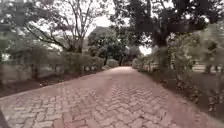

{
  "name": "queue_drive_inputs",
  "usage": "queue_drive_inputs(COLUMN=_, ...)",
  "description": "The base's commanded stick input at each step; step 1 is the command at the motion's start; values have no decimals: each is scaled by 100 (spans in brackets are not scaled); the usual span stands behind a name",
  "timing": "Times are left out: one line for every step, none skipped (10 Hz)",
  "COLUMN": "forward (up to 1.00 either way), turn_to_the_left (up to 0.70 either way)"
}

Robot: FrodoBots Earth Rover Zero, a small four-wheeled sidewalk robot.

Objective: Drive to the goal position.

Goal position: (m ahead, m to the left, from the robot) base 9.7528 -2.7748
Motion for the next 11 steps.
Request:
queue_drive_inputs(forward=70, turn_to_the_left=0)
queue_drive_inputs(forward=70, turn_to_the_left=0)
queue_drive_inputs(forward=70, turn_to_the_left=0)
queue_drive_inputs(forward=70, turn_to_the_left=0)
queue_drive_inputs(forward=70, turn_to_the_left=-2)
queue_drive_inputs(forward=70, turn_to_the_left=-6)
queue_drive_inputs(forward=70, turn_to_the_left=-35)
queue_drive_inputs(forward=70, turn_to_the_left=-34)
queue_drive_inputs(forward=70, turn_to_the_left=-6)
queue_drive_inputs(forward=70, turn_to_the_left=-2)
queue_drive_inputs(forward=70, turn_to_the_left=0)
